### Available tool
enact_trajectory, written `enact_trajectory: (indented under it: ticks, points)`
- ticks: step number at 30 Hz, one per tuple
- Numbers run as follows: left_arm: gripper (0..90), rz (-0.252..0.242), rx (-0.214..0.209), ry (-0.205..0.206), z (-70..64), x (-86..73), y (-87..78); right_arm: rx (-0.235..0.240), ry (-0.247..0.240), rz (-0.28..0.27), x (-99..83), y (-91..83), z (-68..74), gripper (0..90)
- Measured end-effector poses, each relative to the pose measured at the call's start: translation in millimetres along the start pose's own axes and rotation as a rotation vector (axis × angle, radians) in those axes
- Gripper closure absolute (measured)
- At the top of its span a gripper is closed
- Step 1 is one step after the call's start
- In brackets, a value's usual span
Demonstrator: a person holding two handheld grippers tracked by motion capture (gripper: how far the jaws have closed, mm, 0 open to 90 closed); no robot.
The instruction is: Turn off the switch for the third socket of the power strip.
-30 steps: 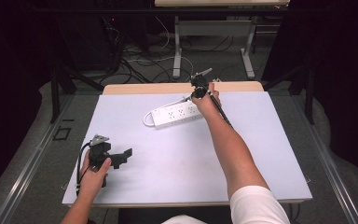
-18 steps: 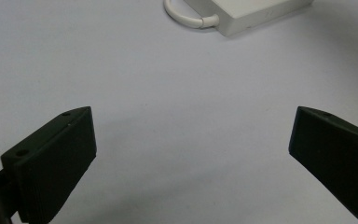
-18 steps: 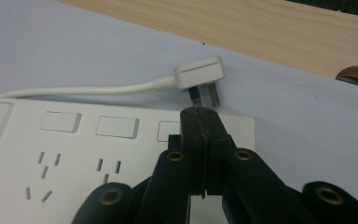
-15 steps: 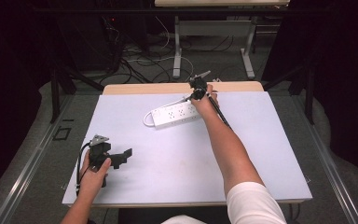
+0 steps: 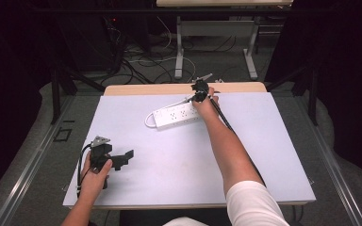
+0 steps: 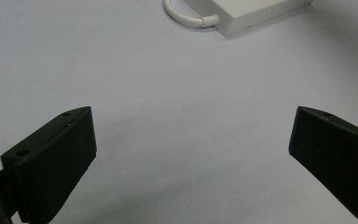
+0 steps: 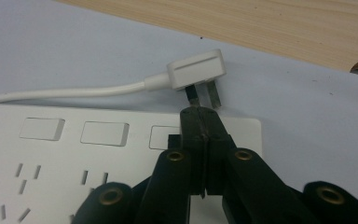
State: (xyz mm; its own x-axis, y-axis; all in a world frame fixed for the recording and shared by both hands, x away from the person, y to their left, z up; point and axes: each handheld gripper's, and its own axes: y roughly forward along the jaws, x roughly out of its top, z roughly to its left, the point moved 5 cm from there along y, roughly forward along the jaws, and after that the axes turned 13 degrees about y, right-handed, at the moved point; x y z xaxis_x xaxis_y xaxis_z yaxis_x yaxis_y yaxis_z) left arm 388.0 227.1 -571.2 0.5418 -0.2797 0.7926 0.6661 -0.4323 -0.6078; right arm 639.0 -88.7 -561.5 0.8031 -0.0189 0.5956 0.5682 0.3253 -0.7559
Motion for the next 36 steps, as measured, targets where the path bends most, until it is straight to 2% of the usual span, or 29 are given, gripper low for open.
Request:
enact_trajectory:
  ticks: [7, 11, 12, 16, 19, 23, 36]
  points:
    - [0.7, 0.000, 0.001, -0.002, -0.1, 0.0, -0.3, 0.004, 0.000, -0.003, 0.0, 0.5, 0.0, 90.0]
    - [0.7, 0.012, -0.008, 0.003, -0.4, 0.0, -1.1, -0.011, 0.014, 0.006, -0.8, -0.1, 0.5, 90.0]
    - [0.7, 0.012, -0.007, 0.004, -0.3, 0.0, -1.0, -0.004, 0.006, -0.005, -0.7, 0.2, 0.4, 90.0]
    - [0.7, 0.000, -0.001, 0.001, -1.0, 0.2, 0.4, -0.005, 0.006, 0.010, -1.1, 0.0, -1.0, 90.0]
    - [0.7, 0.002, 0.000, 0.003, -0.9, 0.2, 0.4, 0.002, 0.038, 0.014, -2.4, 1.4, -2.2, 90.0]
    - [0.6, 0.002, -0.002, 0.006, -0.6, 0.2, 0.2, -0.008, 0.017, 0.008, -2.6, 1.6, -1.2, 90.0]
    - [0.7, 0.014, -0.010, 0.006, -1.1, 0.1, 0.1, -0.010, 0.014, 0.005, -3.0, 1.6, 0.1, 89.6]
